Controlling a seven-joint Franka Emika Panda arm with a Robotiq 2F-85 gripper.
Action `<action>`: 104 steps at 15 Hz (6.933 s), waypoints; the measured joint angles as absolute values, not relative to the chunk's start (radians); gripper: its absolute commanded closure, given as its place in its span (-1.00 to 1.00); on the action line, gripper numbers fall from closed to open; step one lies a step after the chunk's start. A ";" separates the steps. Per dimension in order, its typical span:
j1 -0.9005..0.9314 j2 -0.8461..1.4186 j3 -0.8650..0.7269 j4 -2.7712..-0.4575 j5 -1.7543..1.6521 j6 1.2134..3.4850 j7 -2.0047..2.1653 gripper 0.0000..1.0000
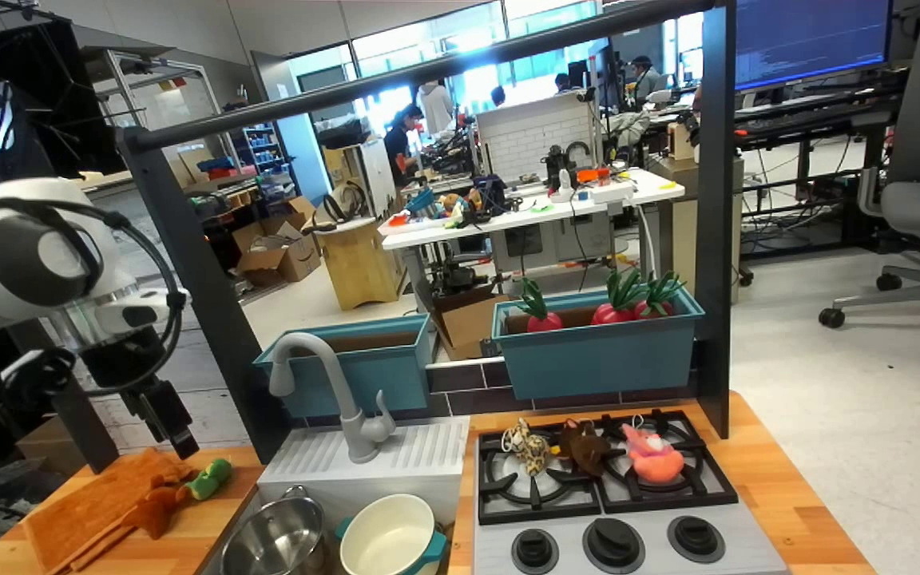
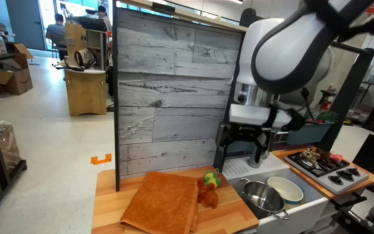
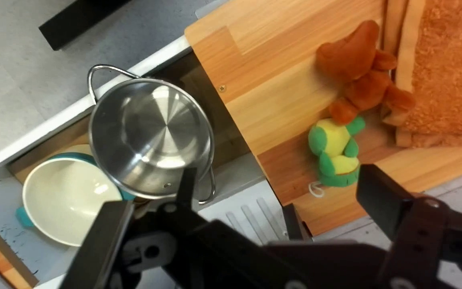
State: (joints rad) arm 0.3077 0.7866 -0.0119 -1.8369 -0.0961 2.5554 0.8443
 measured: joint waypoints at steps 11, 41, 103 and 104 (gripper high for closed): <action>0.440 1.082 -0.054 -1.615 -0.095 2.682 0.808 -1.00; 0.355 1.009 -0.005 -1.567 0.102 2.347 0.664 1.00; 0.455 1.133 -0.131 -1.594 -0.112 2.804 0.911 0.92; 0.457 1.123 -0.129 -1.600 -0.110 2.767 0.905 0.97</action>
State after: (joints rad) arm 0.4569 1.1226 -0.1291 -1.6005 -0.1100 2.7666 0.9051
